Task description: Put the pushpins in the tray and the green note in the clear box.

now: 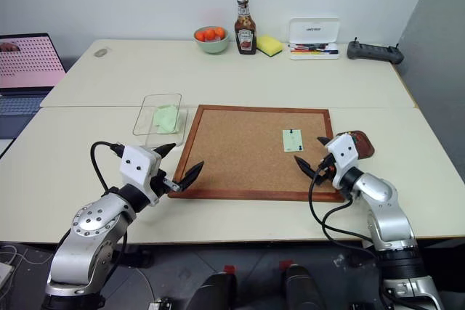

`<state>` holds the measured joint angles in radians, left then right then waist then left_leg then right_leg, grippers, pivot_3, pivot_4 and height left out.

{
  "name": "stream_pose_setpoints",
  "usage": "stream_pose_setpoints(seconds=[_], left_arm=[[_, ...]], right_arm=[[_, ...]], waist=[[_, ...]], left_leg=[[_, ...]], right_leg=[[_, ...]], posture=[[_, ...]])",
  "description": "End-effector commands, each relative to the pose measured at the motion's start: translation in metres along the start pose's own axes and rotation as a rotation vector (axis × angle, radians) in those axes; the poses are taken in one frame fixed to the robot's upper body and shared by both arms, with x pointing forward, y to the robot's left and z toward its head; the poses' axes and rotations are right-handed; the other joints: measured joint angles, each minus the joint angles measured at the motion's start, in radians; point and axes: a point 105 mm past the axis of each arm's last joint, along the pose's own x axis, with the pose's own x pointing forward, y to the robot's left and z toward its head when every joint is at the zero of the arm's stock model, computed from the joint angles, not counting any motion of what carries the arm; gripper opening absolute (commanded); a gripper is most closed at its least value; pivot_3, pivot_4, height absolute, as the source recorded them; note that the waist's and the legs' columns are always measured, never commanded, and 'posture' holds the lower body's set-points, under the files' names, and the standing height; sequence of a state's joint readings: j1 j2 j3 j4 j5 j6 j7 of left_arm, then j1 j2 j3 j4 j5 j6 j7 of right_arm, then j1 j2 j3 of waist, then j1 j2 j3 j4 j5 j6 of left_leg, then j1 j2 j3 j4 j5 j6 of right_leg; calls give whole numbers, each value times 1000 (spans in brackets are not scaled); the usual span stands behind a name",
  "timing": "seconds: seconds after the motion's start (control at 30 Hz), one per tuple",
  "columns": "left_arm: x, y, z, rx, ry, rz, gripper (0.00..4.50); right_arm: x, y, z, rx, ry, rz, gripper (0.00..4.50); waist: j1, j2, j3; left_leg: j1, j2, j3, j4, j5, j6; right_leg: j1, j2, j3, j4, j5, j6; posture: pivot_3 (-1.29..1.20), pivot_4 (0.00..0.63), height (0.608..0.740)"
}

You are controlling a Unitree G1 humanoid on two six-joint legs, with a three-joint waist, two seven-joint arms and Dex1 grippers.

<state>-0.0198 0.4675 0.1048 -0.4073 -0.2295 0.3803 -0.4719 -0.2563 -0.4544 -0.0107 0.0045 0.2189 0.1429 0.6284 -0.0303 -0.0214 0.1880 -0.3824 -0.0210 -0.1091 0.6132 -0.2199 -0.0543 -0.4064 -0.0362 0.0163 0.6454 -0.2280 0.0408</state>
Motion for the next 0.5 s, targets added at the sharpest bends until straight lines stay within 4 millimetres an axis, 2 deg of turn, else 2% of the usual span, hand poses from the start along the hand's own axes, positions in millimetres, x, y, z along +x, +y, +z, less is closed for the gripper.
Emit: stream_pose_setpoints(seconds=[0.03, 0.5], left_arm=[[-3, 0, 17, 47, -67, -5, 4444], [-1, 14, 9, 84, 4, 23, 4444]], right_arm=[[-2, -8, 13, -29, -36, -18, 4500], [-2, -6, 11, -27, -34, -14, 4500]], waist=[[0, 0, 0], [0, 0, 0]], left_leg=[[0, 0, 0, 0, 0, 0], [0, 0, 0, 0, 0, 0]], right_leg=[[0, 0, 0, 0, 0, 0], [0, 0, 0, 0, 0, 0]], posture=[[0, 150, 740], [0, 150, 740]])
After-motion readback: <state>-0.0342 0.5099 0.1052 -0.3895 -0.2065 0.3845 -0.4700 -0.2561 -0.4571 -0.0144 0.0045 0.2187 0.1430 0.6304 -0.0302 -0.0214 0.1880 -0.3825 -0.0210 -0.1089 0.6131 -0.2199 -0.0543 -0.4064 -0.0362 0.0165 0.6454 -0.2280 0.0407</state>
